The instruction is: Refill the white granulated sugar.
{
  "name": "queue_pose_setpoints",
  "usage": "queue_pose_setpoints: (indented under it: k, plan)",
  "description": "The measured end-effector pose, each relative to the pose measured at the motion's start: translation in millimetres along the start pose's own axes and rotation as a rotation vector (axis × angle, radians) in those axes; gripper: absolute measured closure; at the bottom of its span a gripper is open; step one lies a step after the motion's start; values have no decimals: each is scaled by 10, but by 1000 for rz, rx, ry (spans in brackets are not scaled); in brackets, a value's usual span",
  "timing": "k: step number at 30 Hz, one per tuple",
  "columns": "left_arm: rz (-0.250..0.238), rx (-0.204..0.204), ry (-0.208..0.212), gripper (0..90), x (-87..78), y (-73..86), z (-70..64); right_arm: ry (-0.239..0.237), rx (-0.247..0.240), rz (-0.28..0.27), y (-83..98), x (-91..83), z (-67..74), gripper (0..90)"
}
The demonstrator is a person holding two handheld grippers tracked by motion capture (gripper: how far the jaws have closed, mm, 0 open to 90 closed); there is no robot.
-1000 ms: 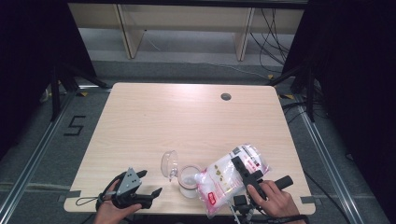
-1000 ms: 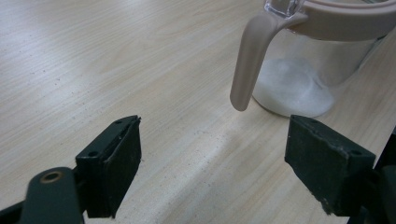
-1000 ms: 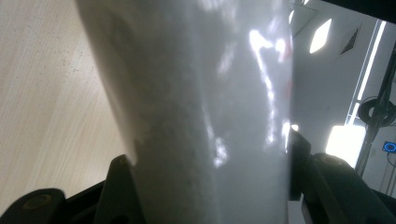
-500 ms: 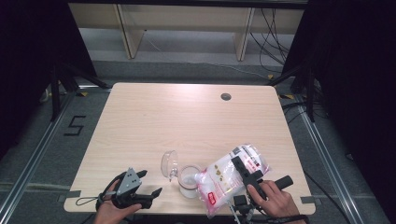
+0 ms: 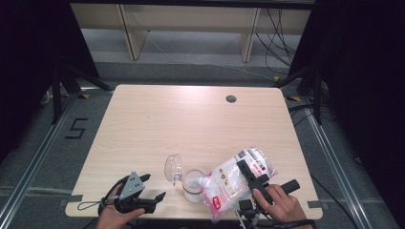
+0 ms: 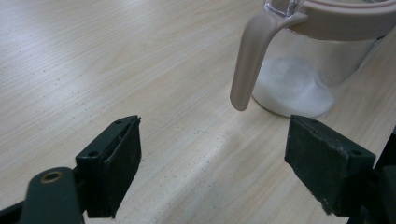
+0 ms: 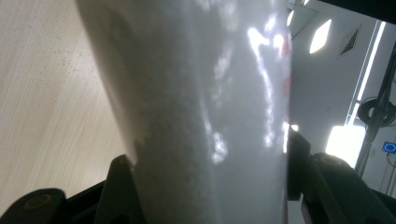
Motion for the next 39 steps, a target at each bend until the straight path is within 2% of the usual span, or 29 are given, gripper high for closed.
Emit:
queue_pose_setpoints:
  k: [32,33,39]
  plan:
    - [-1,0,0,185,-1,-1,0,-3,0,0,2,-1,-4,521]
    - [0,0,0,184,0,0,0,-13,3,6,1,-5,-4,521]
    - [-1,-1,0,184,0,0,1,-4,1,0,4,-2,-4,521]
Point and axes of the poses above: each handheld gripper's, and its own axes: x roughly forward along the jaws, y roughly out of its underside, z roughly to its left, the point moved 2 cm from there along x, roughly forward along the jaws, and after that the axes turned 8 degrees about y, right-handed, at the moved point
